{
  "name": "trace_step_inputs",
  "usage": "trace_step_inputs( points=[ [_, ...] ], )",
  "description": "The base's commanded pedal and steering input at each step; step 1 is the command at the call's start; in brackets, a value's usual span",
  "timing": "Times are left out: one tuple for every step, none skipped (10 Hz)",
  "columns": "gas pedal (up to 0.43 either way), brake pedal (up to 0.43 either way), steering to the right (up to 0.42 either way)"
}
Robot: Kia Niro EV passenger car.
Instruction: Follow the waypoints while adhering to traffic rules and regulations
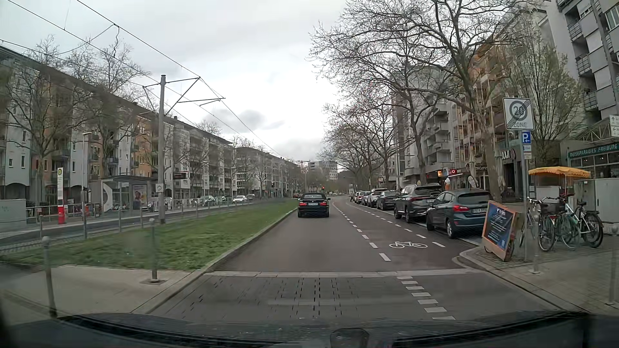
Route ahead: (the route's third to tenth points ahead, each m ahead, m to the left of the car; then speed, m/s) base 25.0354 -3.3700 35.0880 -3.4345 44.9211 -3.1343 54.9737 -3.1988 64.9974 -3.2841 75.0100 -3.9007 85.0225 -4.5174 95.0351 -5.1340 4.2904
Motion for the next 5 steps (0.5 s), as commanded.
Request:
trace_step_inputs(
  points=[
    [0.059,0.0,-0.002],
    [0.059,0.0,-0.002],
    [0.059,0.0,-0.002],
    [0.059,0.0,-0.002],
    [0.059,0.0,-0.002]
  ],
)
